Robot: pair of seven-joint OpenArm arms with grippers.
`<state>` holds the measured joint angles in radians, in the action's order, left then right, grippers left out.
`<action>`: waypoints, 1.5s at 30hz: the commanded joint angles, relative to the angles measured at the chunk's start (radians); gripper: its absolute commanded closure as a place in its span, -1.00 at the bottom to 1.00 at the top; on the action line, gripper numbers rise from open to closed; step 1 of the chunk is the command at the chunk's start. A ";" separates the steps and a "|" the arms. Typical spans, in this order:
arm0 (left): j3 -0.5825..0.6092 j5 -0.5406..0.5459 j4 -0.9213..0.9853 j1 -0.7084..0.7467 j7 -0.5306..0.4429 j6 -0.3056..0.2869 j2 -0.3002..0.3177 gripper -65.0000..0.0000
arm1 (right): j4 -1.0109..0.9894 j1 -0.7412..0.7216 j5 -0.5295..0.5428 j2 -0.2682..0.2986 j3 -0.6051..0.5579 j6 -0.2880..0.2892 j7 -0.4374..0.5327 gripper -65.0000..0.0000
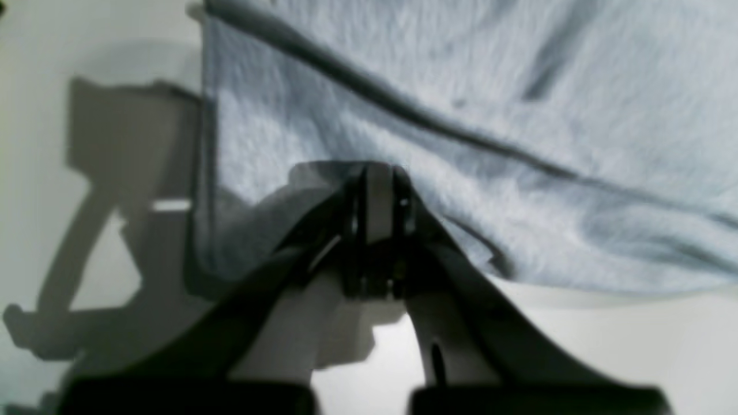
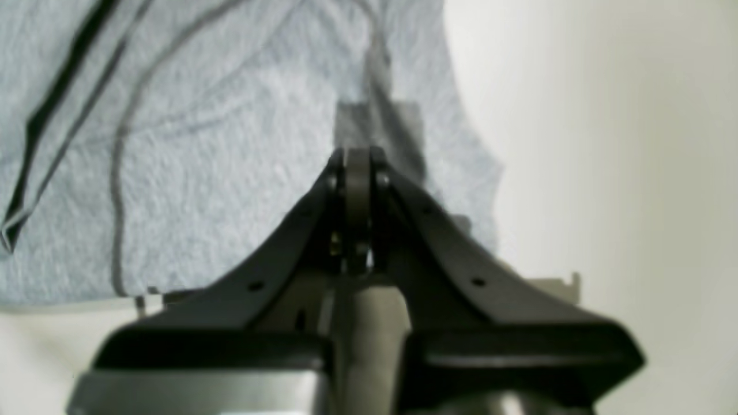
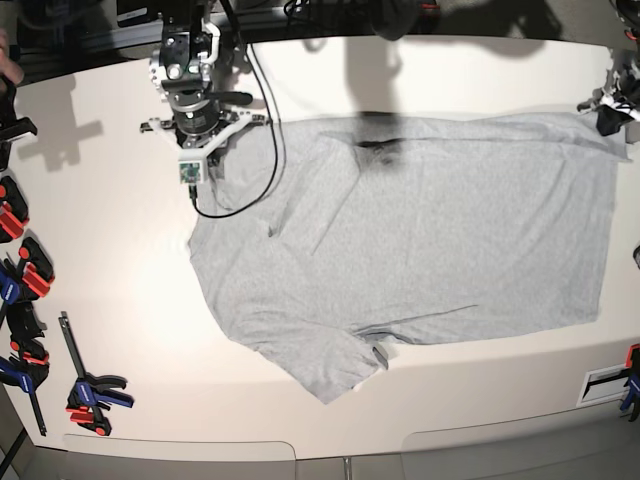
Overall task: Fold the T-shirt properly
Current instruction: 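Drag the grasped shoulder with the right gripper away from the hem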
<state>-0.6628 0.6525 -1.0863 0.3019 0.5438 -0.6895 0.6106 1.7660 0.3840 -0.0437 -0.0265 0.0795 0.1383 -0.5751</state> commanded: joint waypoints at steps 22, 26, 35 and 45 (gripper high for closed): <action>0.068 -0.005 -0.013 0.134 0.032 0.088 0.088 1.00 | -0.001 0.093 0.036 0.154 -0.001 0.004 -0.016 1.00; 0.068 0.022 -0.013 0.176 0.032 0.087 0.088 1.00 | 0.059 0.161 0.055 0.154 -0.001 0.004 -0.013 1.00; 0.067 0.058 -0.025 0.253 0.071 0.087 0.088 1.00 | 0.207 0.281 0.054 0.154 0.033 0.004 -0.018 1.00; -0.095 0.102 -0.234 0.422 0.060 0.073 -0.019 1.00 | 0.245 0.287 0.056 0.154 0.106 0.045 -0.016 1.00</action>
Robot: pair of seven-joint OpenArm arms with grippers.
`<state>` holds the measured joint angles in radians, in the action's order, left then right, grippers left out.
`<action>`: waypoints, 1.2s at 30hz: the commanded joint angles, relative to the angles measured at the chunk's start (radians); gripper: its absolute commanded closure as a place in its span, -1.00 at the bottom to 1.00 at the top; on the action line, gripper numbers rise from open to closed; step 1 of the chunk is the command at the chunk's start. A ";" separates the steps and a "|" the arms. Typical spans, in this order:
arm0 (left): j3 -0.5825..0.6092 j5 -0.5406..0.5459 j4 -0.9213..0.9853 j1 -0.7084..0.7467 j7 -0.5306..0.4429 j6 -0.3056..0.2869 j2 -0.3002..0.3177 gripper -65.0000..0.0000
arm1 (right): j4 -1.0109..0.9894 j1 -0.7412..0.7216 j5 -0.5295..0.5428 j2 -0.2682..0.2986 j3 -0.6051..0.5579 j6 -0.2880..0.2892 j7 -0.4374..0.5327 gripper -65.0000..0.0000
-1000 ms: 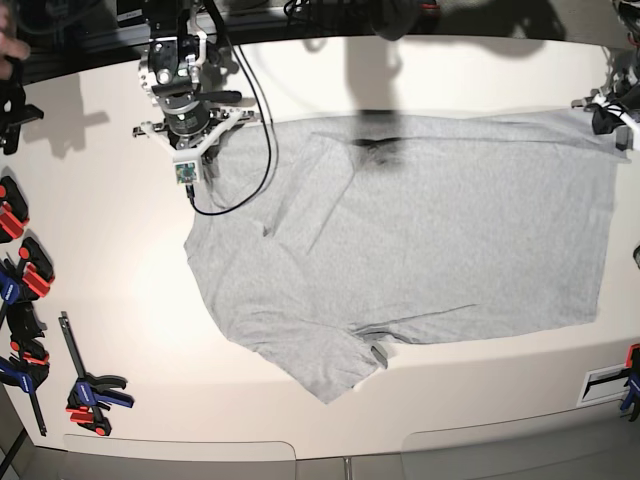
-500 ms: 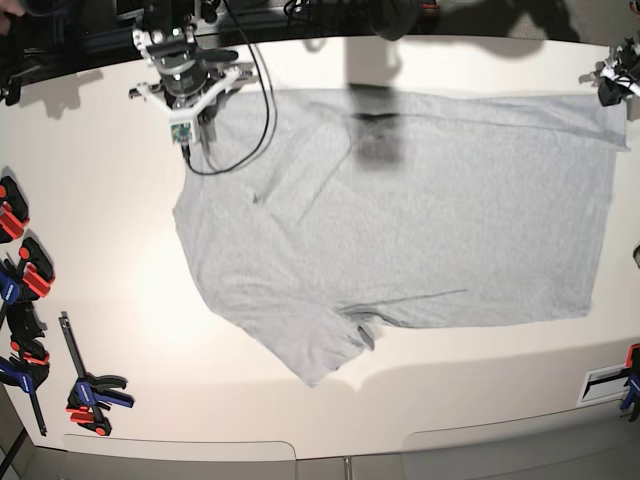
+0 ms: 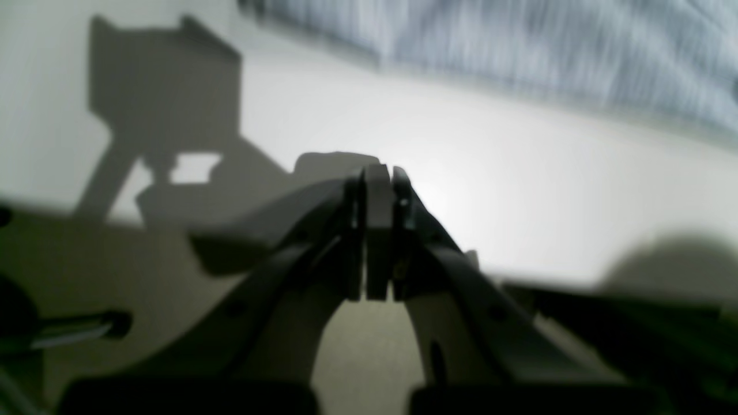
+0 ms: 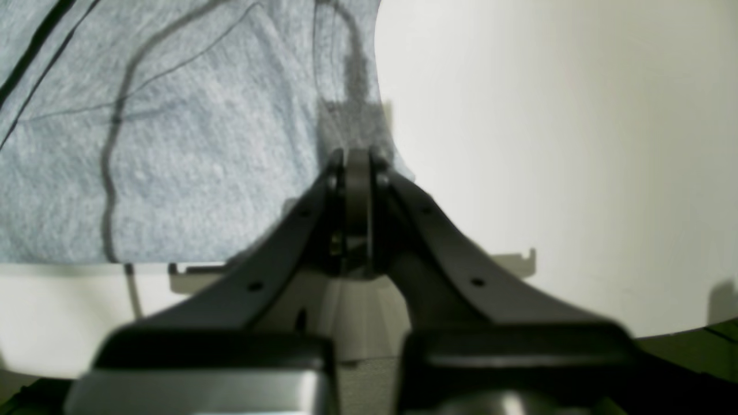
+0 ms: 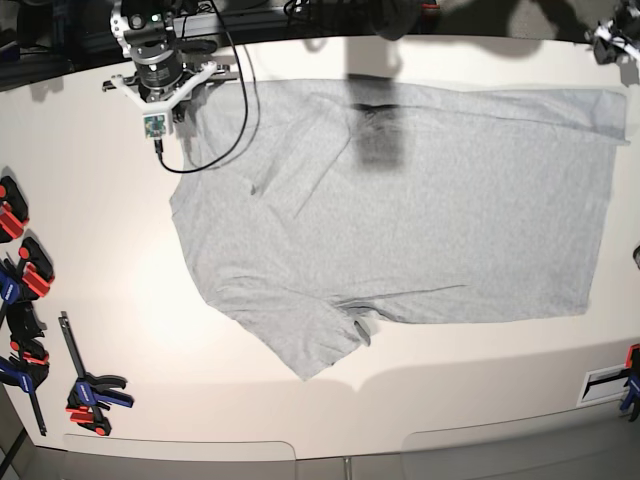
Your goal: Fold the T-shirt properly
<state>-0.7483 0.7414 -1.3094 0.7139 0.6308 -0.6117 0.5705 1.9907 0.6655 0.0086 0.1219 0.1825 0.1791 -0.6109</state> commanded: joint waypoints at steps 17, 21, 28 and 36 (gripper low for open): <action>0.045 -0.018 0.111 -0.306 -0.021 0.003 0.106 1.00 | 0.019 0.000 0.029 0.006 0.000 0.008 0.027 1.00; 0.045 -0.018 0.235 -0.332 -0.021 0.002 0.114 1.00 | 0.019 0.000 0.029 0.005 0.000 0.008 0.027 1.00; 0.045 0.095 0.267 -0.264 0.051 -0.029 0.114 1.00 | 0.016 0.000 0.028 0.006 0.000 0.008 0.061 1.00; 0.042 0.178 0.230 -0.133 0.049 -0.039 0.113 1.00 | 0.016 -0.006 0.021 0.010 0.000 0.008 0.090 1.00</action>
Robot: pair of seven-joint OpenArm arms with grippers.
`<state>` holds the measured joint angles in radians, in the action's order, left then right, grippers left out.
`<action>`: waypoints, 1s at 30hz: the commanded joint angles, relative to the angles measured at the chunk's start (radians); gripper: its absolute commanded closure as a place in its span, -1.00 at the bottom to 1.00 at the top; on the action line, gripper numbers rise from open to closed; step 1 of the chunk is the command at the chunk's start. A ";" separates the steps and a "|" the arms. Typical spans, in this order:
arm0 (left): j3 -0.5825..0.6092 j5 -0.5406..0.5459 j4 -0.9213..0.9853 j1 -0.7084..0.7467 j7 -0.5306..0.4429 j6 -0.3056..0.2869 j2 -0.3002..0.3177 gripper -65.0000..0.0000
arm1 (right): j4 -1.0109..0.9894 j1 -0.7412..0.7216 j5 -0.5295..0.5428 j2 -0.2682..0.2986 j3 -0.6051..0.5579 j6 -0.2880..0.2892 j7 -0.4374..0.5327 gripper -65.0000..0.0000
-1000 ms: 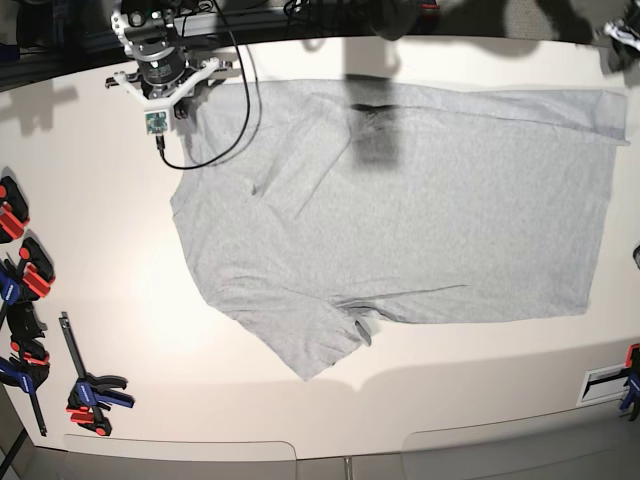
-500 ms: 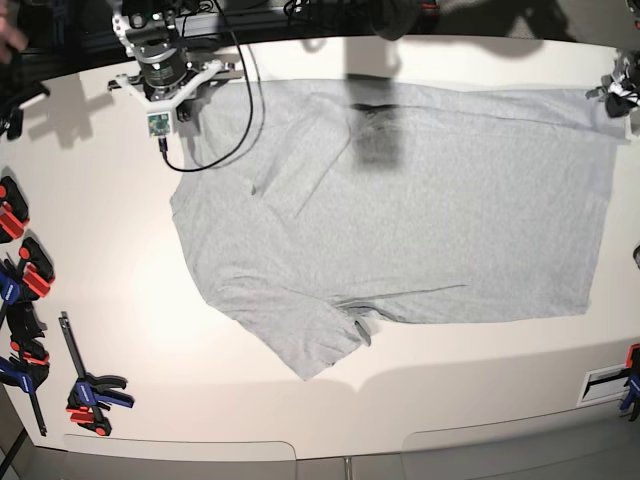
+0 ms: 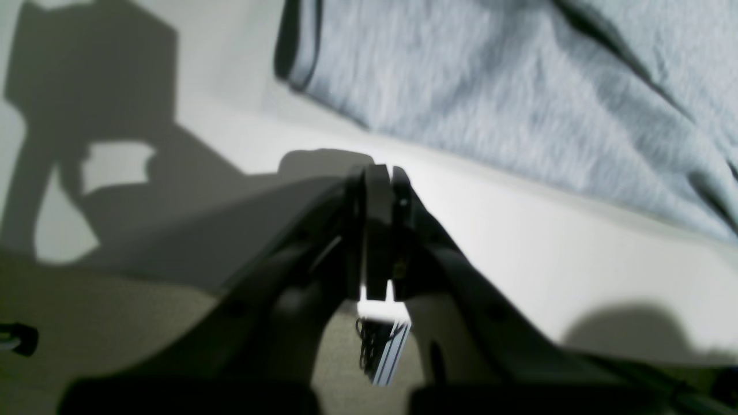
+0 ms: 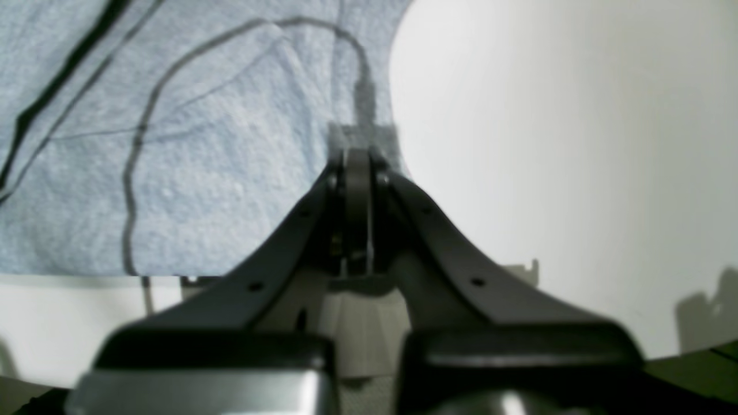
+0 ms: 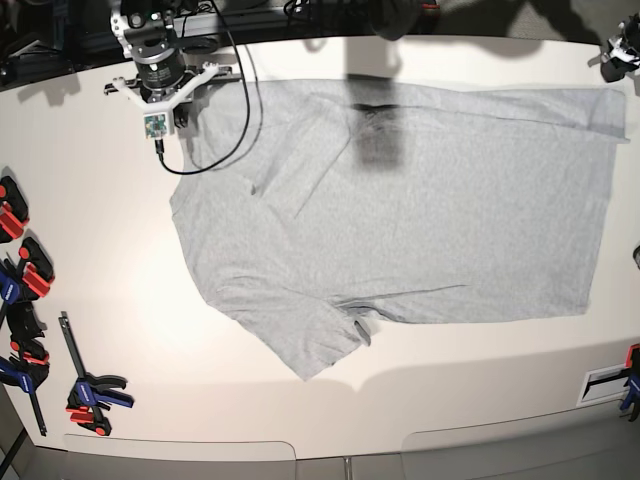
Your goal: Fold the T-shirt properly
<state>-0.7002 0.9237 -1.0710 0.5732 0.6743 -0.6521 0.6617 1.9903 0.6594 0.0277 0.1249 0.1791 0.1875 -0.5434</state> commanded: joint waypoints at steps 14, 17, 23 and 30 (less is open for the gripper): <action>0.038 -0.194 -0.156 -0.201 0.028 -0.028 0.057 1.00 | 0.017 -0.066 0.002 0.008 -0.018 0.068 -0.058 1.00; 0.128 -0.200 -0.064 -0.268 0.029 -0.020 0.096 1.00 | 0.008 -0.099 0.002 0.008 -0.026 0.068 -0.113 1.00; 0.240 -0.273 0.113 -0.336 -0.057 0.016 0.109 1.00 | -0.034 -0.116 -0.002 0.008 -0.031 0.068 -0.212 1.00; 0.252 -0.269 0.149 -0.309 -0.038 0.016 0.101 1.00 | -0.166 -0.115 -0.054 0.015 -0.031 0.068 -0.269 1.00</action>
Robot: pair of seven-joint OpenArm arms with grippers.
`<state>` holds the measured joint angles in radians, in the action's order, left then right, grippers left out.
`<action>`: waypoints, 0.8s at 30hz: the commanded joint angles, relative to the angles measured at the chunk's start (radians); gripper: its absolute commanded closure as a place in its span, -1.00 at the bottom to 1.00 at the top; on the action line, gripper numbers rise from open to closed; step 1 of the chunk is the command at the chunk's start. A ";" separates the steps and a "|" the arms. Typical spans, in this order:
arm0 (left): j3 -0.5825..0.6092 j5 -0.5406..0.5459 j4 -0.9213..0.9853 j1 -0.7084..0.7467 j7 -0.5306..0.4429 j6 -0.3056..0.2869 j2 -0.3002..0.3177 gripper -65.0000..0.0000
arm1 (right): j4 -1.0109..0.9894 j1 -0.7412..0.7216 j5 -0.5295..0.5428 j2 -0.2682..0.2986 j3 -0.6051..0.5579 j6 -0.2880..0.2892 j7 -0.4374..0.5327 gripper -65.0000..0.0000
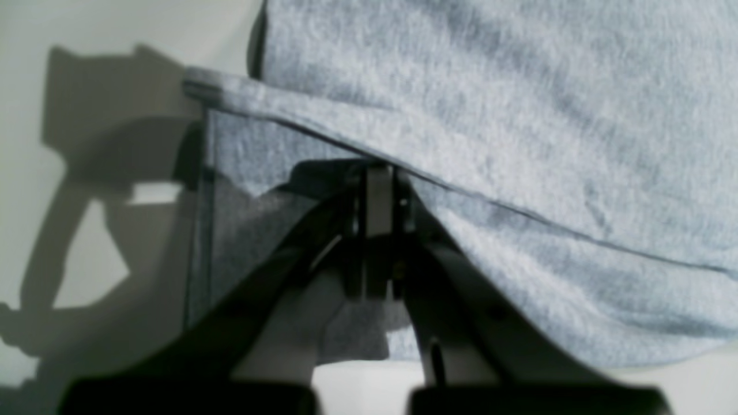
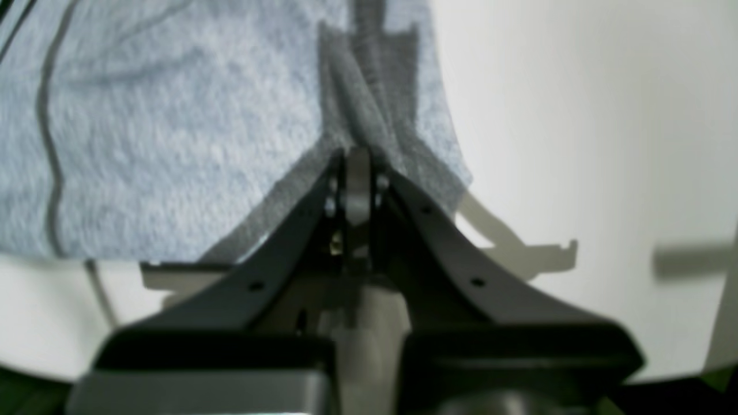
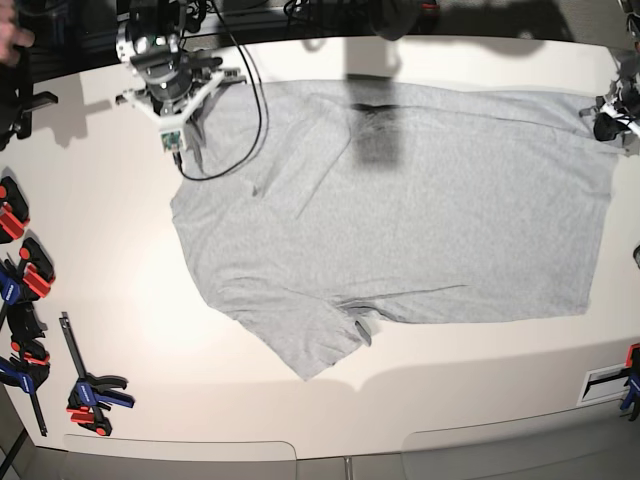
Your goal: Fold the T-shirt properly
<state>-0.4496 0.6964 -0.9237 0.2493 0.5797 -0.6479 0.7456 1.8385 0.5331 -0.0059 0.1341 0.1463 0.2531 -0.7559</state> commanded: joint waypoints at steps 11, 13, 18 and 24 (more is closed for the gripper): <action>-0.001 0.040 0.001 0.174 0.064 0.012 0.016 1.00 | -0.063 0.053 -0.016 0.114 0.002 0.002 -0.055 1.00; -0.002 0.041 0.000 0.200 0.063 0.012 0.017 1.00 | -0.063 0.071 -0.017 0.121 0.004 0.002 -0.055 1.00; -0.002 0.042 -0.016 0.253 0.075 0.012 0.008 1.00 | -0.062 0.128 -0.016 0.121 0.004 0.002 -0.053 1.00; -0.031 0.041 -0.082 0.328 0.079 0.011 -0.054 1.00 | -0.054 0.194 -0.017 0.121 0.004 0.002 -0.054 1.00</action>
<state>-0.4969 0.8459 -1.0218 0.5468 0.5186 -0.6697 0.7017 1.8153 0.6846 0.0273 0.2520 0.1535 0.2504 -0.5991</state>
